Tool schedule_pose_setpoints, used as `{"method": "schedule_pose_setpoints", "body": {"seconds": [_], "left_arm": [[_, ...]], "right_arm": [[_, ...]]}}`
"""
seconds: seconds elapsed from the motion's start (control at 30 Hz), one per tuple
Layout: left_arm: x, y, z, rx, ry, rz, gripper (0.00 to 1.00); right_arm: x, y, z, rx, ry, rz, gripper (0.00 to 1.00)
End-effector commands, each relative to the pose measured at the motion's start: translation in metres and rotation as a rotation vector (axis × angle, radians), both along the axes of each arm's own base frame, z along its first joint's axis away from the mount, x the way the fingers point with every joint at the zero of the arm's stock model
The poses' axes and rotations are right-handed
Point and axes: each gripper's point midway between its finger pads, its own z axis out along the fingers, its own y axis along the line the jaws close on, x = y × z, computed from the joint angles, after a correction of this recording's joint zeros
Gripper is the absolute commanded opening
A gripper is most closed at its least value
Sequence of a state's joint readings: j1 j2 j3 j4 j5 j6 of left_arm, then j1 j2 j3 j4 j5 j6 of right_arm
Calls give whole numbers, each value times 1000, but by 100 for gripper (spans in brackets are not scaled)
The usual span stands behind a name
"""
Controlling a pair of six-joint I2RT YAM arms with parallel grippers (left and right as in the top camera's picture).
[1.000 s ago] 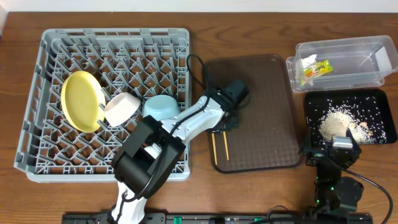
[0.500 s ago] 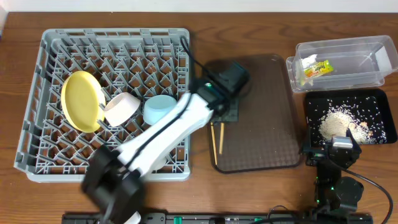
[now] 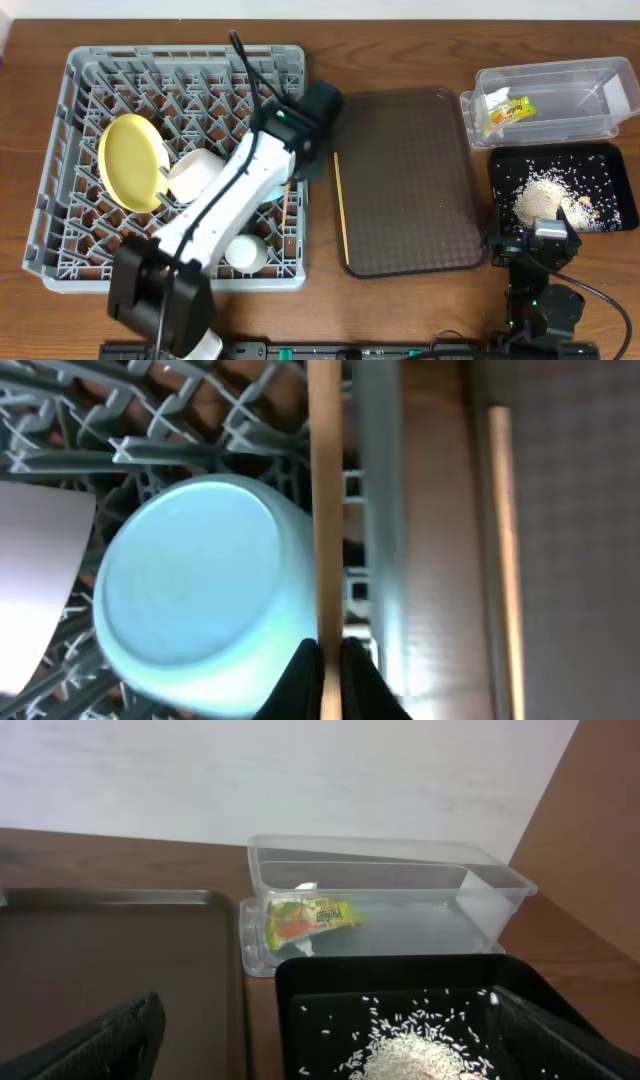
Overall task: Sort waste into correct bins and load items into the dishwasher
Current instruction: 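Close the left gripper on the chopsticks and lift them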
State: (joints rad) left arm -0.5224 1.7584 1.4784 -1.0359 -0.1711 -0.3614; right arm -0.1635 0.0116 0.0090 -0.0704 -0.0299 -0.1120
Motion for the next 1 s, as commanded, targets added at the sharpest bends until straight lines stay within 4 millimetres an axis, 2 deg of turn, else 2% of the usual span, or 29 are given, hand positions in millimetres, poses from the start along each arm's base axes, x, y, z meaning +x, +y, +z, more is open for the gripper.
{"method": "schedule_pose_setpoints", "body": {"seconds": [0.0,0.13,0.23,0.27,0.3,0.43,0.57,0.67,0.83,0.97], "left_arm": [[4,3,-14,-22,31,31,7],[6,-3,-16,-48,32,25,7],[2,-7,-16,-63,46,18,17],[0,-10,-16,-80,59,15,30],[-1,-10,-15,-82,61,15,37],[-6,-15,0,-126,59,8,38],[-12,-41,23,-268,39,19,36],[-18,-65,28,-318,26,-13,34],[-29,-106,12,-315,21,-116,34],[-27,-101,-24,-211,46,14,36]], "right_arm": [[-1,-3,0,9,-4,-13,99],[-1,-3,0,10,-4,-13,99],[-1,-3,0,10,-4,-13,99],[-1,-3,0,10,-4,-13,99],[-1,-3,0,9,-4,-13,99],[-1,-3,0,9,-4,-13,99],[-1,-3,0,10,-4,-13,99],[-1,-3,0,10,-4,-13,99],[-1,-3,0,10,-4,-13,99],[-1,-3,0,9,-4,-13,100]]}}
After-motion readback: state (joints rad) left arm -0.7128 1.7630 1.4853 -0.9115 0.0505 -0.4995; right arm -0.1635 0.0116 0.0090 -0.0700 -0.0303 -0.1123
